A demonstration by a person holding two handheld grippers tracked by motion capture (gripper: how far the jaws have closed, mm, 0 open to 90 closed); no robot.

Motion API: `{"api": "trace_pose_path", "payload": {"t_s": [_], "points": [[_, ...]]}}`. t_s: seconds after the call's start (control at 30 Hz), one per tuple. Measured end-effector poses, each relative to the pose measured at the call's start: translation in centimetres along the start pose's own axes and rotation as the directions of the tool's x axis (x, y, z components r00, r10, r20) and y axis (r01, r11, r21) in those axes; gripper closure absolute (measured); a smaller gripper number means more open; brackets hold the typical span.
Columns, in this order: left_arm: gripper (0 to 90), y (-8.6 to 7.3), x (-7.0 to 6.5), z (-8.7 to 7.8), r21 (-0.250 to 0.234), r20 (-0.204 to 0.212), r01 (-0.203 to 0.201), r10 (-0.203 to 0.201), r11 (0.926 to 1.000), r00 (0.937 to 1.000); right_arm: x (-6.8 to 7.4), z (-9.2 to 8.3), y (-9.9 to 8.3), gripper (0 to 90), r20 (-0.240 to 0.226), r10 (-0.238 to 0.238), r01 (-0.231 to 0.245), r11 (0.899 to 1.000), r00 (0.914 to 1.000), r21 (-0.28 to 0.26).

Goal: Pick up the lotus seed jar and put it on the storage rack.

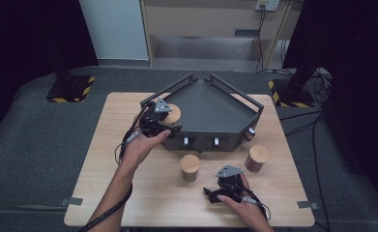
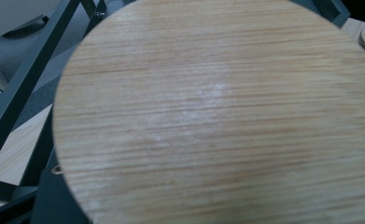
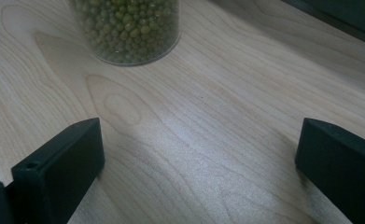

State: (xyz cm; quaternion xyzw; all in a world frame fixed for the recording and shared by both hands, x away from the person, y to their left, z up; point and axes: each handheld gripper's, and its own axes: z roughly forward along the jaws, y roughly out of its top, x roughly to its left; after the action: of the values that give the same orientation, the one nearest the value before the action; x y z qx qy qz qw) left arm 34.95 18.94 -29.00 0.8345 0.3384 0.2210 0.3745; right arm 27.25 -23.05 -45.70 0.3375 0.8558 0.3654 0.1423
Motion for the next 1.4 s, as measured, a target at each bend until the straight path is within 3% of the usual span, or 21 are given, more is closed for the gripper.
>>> {"api": "trace_pose_path", "payload": {"t_s": [0.8,1.4], "points": [[24.4,2.1,1.6,3.4,0.028,-0.004,0.006,-0.006,0.9996,1.0,0.0,0.0,0.0,1.6,0.0,-0.001,0.001,1.0,1.0,0.0],[24.4,1.8,2.7,5.8,0.06,0.008,0.045,-0.045,0.9972,0.9989,0.0,0.0,0.0,1.6,0.0,0.0,0.0,1.0,1.0,0.0]]}}
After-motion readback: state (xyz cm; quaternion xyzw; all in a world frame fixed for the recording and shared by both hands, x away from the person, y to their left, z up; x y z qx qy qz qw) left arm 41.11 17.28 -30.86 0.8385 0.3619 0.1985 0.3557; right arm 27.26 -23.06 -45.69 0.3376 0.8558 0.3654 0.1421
